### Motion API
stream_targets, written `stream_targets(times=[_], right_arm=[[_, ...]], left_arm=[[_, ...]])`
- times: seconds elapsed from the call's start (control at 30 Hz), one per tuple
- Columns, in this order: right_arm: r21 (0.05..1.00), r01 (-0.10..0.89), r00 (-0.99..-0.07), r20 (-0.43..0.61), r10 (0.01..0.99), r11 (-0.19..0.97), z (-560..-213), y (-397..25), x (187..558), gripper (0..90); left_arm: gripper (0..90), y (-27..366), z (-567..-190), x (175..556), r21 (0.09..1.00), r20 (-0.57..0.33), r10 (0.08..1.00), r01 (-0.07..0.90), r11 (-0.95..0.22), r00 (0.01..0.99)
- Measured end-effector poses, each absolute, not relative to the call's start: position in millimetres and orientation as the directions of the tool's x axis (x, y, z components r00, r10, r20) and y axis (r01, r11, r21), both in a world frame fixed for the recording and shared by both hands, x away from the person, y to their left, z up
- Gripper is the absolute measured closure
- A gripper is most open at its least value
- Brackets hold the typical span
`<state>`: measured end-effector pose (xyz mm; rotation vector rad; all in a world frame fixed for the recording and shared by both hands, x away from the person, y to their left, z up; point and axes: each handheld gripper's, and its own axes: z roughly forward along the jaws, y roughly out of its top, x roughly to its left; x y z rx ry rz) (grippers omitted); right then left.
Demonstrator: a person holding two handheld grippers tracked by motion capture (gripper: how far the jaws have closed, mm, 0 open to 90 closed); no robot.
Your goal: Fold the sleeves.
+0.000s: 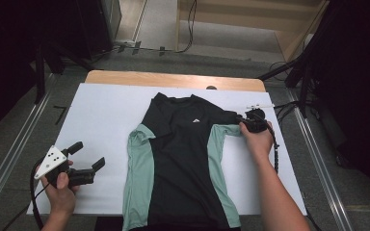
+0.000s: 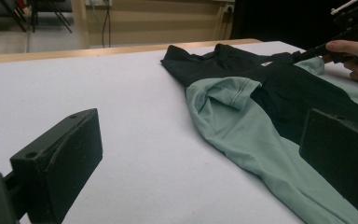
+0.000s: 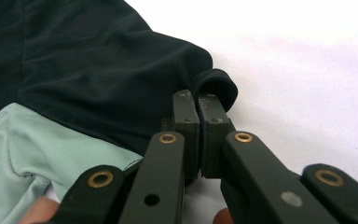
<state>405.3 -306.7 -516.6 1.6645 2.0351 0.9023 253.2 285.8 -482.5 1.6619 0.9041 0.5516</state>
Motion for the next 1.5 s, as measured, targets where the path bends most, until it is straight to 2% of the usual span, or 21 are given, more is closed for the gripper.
stream_targets(times=[0.1,0.27,0.5,0.9,0.93,1.13,1.23,1.5], right_arm=[[0.692,0.713,-0.253,0.105,0.962,0.112,-512.8,-305.8,402.8,86.0],[0.746,0.664,-0.28,0.184,0.942,0.052,-488.8,-300.5,395.7,86.1],[0.774,0.631,-0.324,0.199,0.925,0.054,-468.6,-285.0,391.6,86.1],[0.82,0.553,-0.468,0.158,0.87,0.149,-437.8,-224.1,384.2,86.2],[0.819,0.54,-0.504,0.131,0.854,0.193,-436.2,-207.1,381.5,86.1],[0.8,0.528,-0.57,0.085,0.818,0.285,-446.7,-169.3,373.6,86.1],[0.773,0.54,-0.601,0.079,0.796,0.332,-465.1,-146.2,365.6,86.1],[0.733,0.576,-0.609,0.09,0.788,0.362,-491.9,-135.9,358.0,85.5]], left_arm=[[0.0,286.9,-482.3,253.4,0.956,-0.096,0.795,0.279,-0.095,0.599],[0.0,285.5,-483.4,254.3,0.955,-0.098,0.792,0.281,-0.095,0.602],[0.0,285.5,-483.5,254.3,0.955,-0.099,0.793,0.281,-0.093,0.601],[0.0,285.3,-483.8,254.4,0.954,-0.099,0.792,0.283,-0.096,0.602],[0.0,285.0,-483.7,254.3,0.954,-0.095,0.792,0.282,-0.101,0.603],[0.0,285.0,-483.6,254.1,0.954,-0.094,0.791,0.281,-0.103,0.605],[0.0,285.2,-483.3,253.8,0.955,-0.097,0.79,0.28,-0.097,0.605],[0.0,284.9,-483.5,254.2,0.956,-0.098,0.789,0.278,-0.096,0.607]])
